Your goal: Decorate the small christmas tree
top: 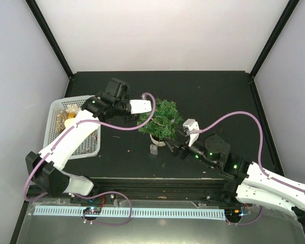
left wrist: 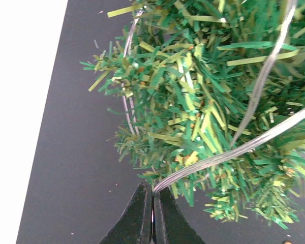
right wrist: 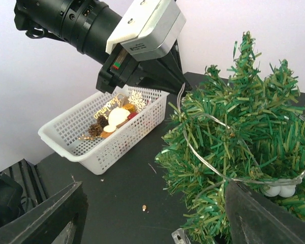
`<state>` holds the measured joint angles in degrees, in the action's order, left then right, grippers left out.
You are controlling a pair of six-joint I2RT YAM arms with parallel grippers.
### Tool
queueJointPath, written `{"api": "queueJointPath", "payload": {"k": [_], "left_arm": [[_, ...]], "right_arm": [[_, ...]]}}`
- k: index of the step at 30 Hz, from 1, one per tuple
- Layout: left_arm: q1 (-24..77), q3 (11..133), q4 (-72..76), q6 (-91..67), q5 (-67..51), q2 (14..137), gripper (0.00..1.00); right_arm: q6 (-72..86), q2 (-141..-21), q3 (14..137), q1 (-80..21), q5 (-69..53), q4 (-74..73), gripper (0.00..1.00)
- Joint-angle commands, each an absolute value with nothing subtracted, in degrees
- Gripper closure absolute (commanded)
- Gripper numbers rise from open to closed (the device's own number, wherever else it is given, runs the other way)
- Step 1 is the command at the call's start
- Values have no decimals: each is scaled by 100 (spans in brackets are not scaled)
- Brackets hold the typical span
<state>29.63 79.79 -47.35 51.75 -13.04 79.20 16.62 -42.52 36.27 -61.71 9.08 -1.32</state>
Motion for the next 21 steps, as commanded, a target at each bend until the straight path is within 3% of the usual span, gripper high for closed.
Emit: {"api": "queueJointPath", "payload": {"k": [1, 14, 18, 21], "left_arm": [[3036, 7729, -3899, 5042, -940, 7684, 98], [3076, 7185, -2941, 4913, -957, 7641, 98], [3082, 7167, -2918, 4756, -998, 7693, 69], [3085, 7131, -2918, 4729, -1007, 7680, 55]], "right_arm": [[1604, -4159, 3493, -6161, 1045, -76, 25], [1639, -4132, 3376, -6150, 1085, -18, 24], [1645, -4139, 3335, -6151, 1106, -2, 24], [1650, -4140, 3314, -6150, 1121, 0, 24]]}}
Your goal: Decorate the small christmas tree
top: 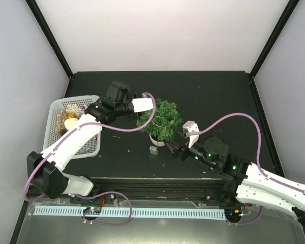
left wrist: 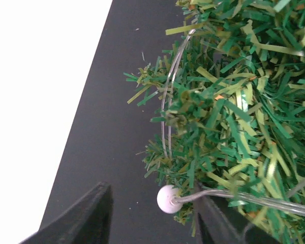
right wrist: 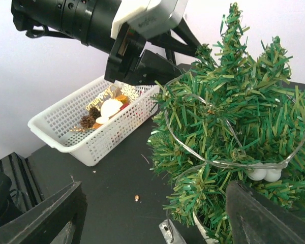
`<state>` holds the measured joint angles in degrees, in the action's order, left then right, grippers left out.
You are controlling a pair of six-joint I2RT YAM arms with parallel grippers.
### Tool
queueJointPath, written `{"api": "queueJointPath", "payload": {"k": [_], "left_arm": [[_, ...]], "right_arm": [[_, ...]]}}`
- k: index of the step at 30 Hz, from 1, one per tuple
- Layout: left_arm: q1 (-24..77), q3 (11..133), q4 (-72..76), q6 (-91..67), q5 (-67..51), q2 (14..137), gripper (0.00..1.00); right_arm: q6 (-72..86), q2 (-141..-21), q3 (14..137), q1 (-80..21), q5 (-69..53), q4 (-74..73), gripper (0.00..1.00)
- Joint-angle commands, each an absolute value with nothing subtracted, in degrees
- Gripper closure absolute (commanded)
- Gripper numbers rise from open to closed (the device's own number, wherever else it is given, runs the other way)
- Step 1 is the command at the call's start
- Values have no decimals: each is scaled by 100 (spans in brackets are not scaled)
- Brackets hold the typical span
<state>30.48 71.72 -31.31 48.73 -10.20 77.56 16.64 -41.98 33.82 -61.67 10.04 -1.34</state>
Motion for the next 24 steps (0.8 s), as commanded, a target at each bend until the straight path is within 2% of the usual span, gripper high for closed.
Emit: {"api": "queueJointPath", "payload": {"k": [1, 4, 14, 24], "left_arm": [[3081, 7114, -2914, 4724, -978, 7670, 51], [3078, 7028, -2817, 4733, -840, 7602, 42], [3042, 6962, -2768, 4943, -379, 7478, 23], [2849, 6987, -3029, 5105, -332, 7374, 21]], "right_arm": [[1645, -4144, 3307, -6152, 1122, 7, 24], [1650, -4131, 3283, -6152, 1152, 30, 24], [1623, -4133, 3291, -6145, 1238, -4, 24], [1619, -4112, 3328, -6135, 1257, -53, 23]]}}
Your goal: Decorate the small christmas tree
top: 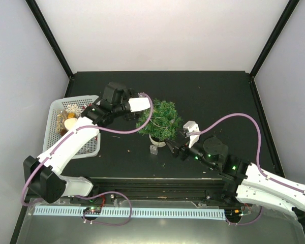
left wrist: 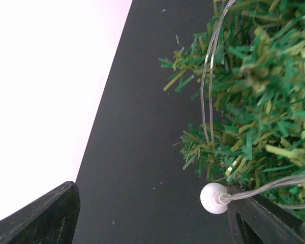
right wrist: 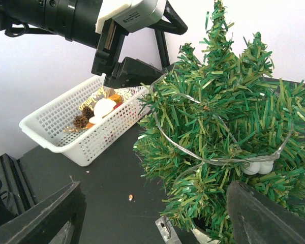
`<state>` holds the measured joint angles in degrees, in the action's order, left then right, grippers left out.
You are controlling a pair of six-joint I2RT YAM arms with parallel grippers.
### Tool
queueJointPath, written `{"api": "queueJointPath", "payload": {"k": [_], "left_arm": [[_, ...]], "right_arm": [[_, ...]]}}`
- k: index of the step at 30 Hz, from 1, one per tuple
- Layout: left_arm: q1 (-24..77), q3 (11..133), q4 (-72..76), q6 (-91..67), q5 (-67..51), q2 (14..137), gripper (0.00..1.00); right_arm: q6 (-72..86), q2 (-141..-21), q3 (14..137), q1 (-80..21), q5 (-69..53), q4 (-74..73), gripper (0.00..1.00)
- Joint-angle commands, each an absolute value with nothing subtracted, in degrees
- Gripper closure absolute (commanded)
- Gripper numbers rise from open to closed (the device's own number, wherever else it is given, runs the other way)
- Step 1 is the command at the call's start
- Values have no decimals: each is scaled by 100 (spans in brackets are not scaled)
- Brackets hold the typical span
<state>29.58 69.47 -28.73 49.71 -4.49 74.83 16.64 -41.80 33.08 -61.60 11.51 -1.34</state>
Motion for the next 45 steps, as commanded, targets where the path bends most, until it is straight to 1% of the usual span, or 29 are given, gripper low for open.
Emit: {"api": "queueJointPath", "payload": {"k": [1, 8, 12, 13, 19, 23, 25, 29, 32, 34, 37, 39, 41, 45], "left_arm": [[2829, 6980, -3058, 5114, -346, 7371, 21], [2640, 6825, -3269, 5114, -430, 7374, 20], [2354, 6743, -3441, 4885, -698, 7079, 20], [2237, 6678, -3484, 4845, -820, 6997, 20], [1809, 6053, -3724, 4826, -1146, 6411, 19], [1252, 5978, -3946, 4592, -1558, 6135, 19], [916, 6057, -4055, 4343, -1583, 6081, 18], [-4, 6357, -4581, 4015, -1886, 6127, 18], [-872, 6665, -5214, 4259, -2586, 6395, 20], [-1535, 6794, -5463, 4571, -2909, 6684, 25], [-2170, 6981, -5686, 5104, -3227, 7402, 31], [-2416, 7207, -5810, 5316, -3221, 8017, 31], [-2566, 7608, -6008, 5446, -3186, 8602, 28], [-2610, 8257, -6072, 5366, -2922, 9568, 28]], "right_arm": [[1618, -4115, 3331, -6135, 1260, -57, 23], [1621, -4155, 3374, -6125, 1269, -118, 23], [1616, -4149, 3383, -6126, 1284, -163, 23], [1628, -4146, 3375, -6126, 1303, -181, 21], [1685, -4240, 3383, -6126, 1417, -224, 17], [1742, -4475, 3586, -6125, 1594, -471, 17], [1740, -4531, 3673, -6124, 1682, -604, 18], [1913, -4506, 3683, -6126, 1940, -659, 19], [2108, -4588, 3766, -6120, 2058, -798, 19], [2133, -4741, 3850, -6123, 2014, -895, 18], [2230, -5016, 3929, -6117, 1955, -973, 18], [2292, -5210, 4002, -6117, 1922, -1044, 18], [2365, -5366, 4063, -6117, 1897, -1115, 18], [2527, -5605, 4077, -6109, 1774, -1095, 18]]}}
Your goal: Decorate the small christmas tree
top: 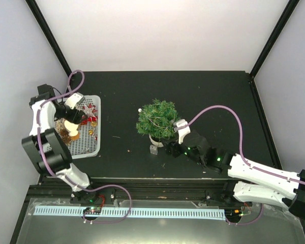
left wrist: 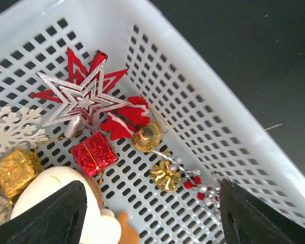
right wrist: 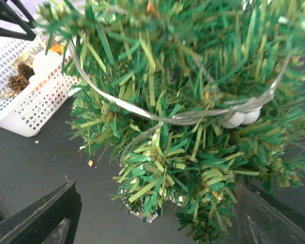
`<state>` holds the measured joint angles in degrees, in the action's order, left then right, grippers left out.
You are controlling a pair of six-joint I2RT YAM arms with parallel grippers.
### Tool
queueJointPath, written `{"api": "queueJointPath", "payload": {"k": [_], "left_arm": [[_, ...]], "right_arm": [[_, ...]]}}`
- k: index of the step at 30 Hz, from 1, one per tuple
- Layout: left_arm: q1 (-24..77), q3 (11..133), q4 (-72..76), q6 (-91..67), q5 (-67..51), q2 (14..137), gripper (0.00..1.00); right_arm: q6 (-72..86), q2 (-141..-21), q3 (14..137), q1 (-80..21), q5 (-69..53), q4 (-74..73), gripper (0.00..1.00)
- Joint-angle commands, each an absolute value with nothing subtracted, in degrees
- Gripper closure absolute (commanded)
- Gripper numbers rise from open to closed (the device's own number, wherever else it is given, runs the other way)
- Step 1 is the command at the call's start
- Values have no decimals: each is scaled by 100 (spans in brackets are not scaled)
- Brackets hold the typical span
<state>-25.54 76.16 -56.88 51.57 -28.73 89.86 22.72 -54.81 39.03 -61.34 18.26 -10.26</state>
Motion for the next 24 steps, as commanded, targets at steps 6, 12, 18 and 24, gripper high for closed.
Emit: {"api": "queueJointPath", "payload": {"k": [6, 12, 18, 24], "left_arm": [[-2598, 8778, -5344, 4484, -2398, 10410, 25], [-2419, 9010, -5080, 3837, -2255, 10960, 25], [-2189, 9059, -4757, 3598, -2050, 11274, 30], [-2095, 9282, -4541, 3351, -1892, 11620, 33]], "right_arm": [[2677, -5958, 4013, -6054, 1465, -843, 18], [2701, -6294, 3949, -5932, 1158, -529, 18], [2698, -6274, 3748, -5616, 883, -292, 18], [2692, -6139, 3450, -5379, 628, -79, 17]]}}
